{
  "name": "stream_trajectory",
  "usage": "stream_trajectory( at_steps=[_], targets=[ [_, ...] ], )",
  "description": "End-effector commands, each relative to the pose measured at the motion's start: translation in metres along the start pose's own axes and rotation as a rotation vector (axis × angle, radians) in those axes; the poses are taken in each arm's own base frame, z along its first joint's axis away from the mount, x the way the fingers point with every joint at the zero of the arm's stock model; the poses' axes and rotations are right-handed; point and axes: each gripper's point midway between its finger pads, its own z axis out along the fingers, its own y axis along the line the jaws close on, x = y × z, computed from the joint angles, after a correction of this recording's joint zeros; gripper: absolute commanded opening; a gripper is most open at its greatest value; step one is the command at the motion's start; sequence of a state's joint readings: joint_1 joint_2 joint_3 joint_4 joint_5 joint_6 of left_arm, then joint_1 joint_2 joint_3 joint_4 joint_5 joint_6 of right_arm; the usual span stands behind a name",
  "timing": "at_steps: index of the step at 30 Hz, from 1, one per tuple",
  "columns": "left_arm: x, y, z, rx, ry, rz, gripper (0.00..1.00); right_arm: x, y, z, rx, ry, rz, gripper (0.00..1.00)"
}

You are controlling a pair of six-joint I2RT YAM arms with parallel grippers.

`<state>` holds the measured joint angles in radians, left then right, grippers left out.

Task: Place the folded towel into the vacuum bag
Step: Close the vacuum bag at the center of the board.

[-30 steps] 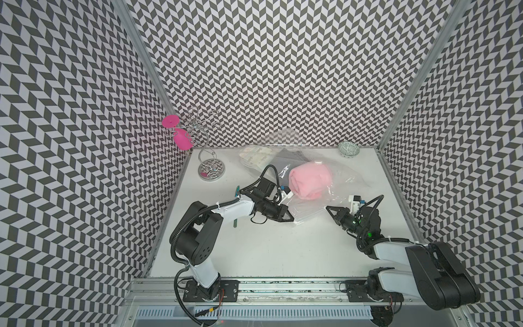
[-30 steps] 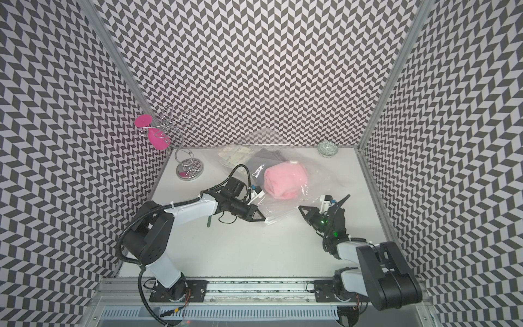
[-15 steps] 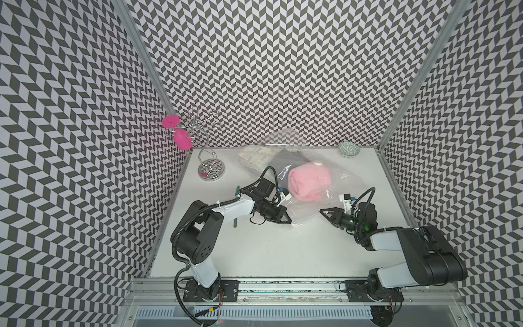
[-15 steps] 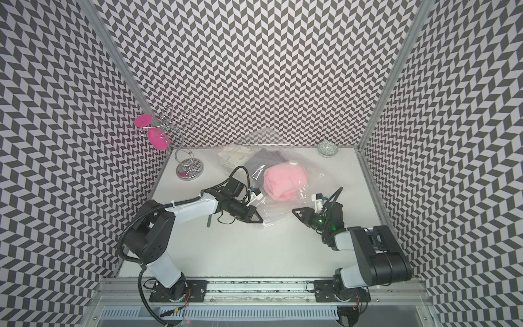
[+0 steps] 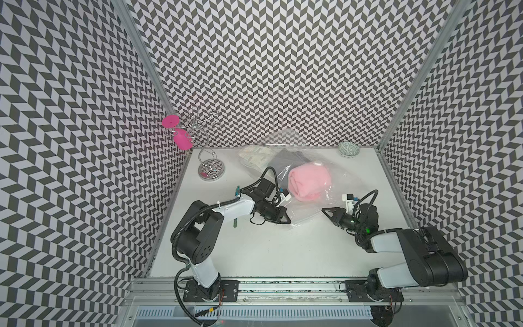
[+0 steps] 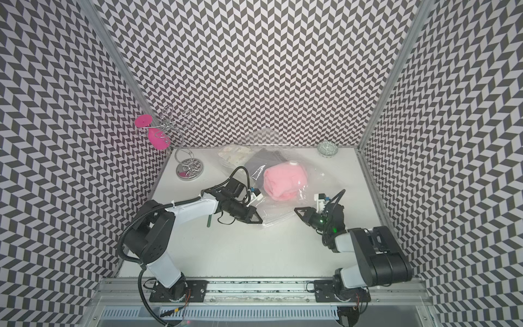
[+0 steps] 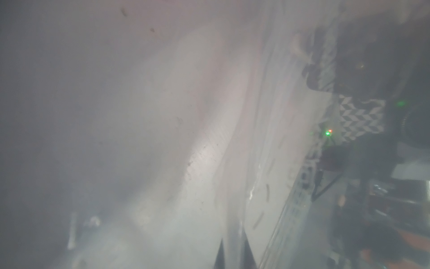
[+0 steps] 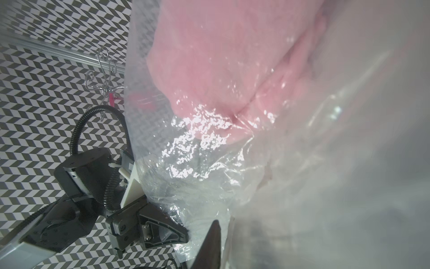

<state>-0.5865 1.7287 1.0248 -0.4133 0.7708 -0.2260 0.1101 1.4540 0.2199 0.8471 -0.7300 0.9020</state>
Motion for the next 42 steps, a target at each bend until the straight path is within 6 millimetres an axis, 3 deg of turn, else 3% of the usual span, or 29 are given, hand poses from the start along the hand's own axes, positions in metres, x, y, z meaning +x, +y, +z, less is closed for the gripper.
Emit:
stream_trajectory(
  at_steps=[1, 5, 19, 29, 31, 42],
  targets=[
    [-0.001, 0.0, -0.002, -0.017, 0.004, 0.015, 0.0, -0.023, 0.019, 0.003, -0.056, -0.065, -0.056, 0.18],
    [-0.001, 0.001, -0.001, -0.016, 0.007, 0.012, 0.0, -0.015, 0.013, 0.002, -0.045, -0.051, -0.048, 0.15],
    [-0.001, 0.002, 0.0, -0.018, 0.008, 0.009, 0.0, 0.005, -0.001, 0.008, 0.008, 0.014, -0.035, 0.22],
    [-0.001, 0.003, -0.002, -0.034, 0.003, 0.009, 0.0, 0.002, 0.001, 0.009, -0.001, -0.001, -0.026, 0.06],
    [-0.001, 0.006, -0.003, -0.05, 0.004, 0.007, 0.0, 0.009, -0.008, 0.005, 0.025, -0.01, 0.006, 0.02],
    [0.033, 0.047, -0.006, -0.206, 0.042, -0.08, 0.0, -0.037, -0.024, -0.011, 0.112, -0.276, 0.119, 0.0]
  ],
)
